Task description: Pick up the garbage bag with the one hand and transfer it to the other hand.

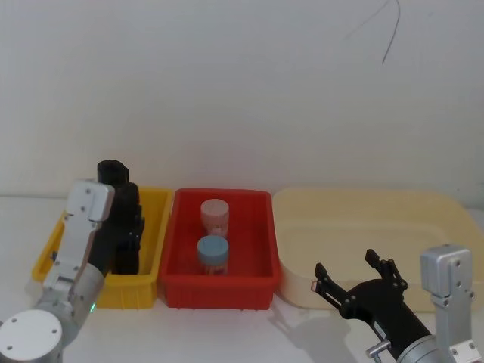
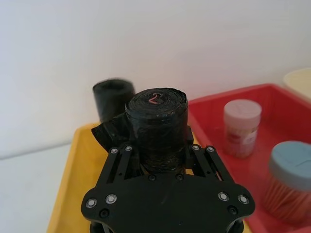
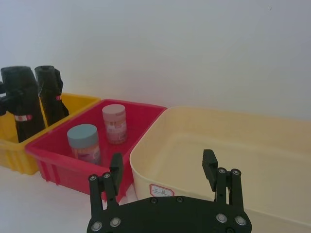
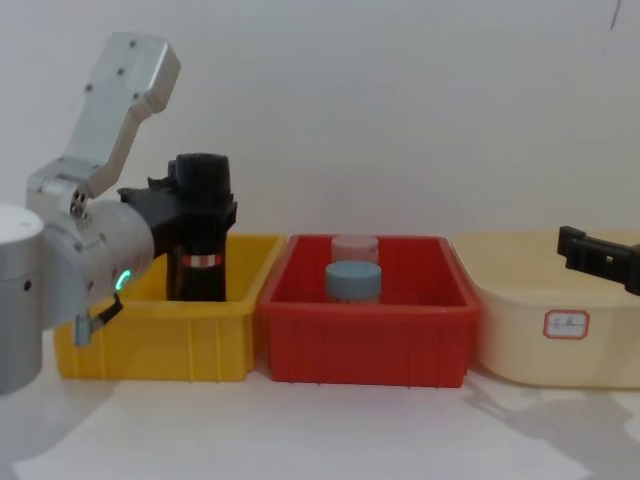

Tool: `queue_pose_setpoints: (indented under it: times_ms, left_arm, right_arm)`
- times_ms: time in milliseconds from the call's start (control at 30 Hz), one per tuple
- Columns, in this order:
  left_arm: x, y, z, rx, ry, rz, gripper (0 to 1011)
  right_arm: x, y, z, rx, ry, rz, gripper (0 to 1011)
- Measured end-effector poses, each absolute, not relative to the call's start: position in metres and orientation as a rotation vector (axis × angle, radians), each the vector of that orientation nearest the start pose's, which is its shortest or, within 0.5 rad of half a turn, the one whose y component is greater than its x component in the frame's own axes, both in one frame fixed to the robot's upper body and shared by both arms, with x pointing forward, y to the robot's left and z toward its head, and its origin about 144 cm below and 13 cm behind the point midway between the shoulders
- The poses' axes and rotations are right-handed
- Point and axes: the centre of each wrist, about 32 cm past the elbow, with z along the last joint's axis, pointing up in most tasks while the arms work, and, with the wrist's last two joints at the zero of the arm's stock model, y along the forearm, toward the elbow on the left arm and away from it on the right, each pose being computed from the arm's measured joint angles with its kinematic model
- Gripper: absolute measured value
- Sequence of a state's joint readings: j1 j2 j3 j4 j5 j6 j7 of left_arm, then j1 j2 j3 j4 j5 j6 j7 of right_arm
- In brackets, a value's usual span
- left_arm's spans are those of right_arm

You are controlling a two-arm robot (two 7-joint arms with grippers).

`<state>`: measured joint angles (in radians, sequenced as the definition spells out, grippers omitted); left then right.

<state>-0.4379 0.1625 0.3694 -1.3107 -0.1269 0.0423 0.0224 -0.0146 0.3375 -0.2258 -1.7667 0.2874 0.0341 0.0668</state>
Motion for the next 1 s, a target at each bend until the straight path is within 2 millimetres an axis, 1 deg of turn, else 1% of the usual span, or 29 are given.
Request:
queue_pose_setpoints:
  times_ms: [467,833,1000]
  left_arm:
    - [0.566,0.167,1.237,-0.007,-0.250,1.143,456]
    - [0.567,0.152,1.259,-0.071,-0.281,0.988,456]
    - [0.567,0.142,1.270,-0.104,-0.294,0.906,456]
  right_arm:
    - [0.443,-0.237,1.189,0.026,-0.075,-1.230,1000]
    - [0.443,-0.237,1.189,0.026,-0.075,-1.230,1000]
    - [0.443,-0.237,1.189,0.026,-0.075,-1.229,1000]
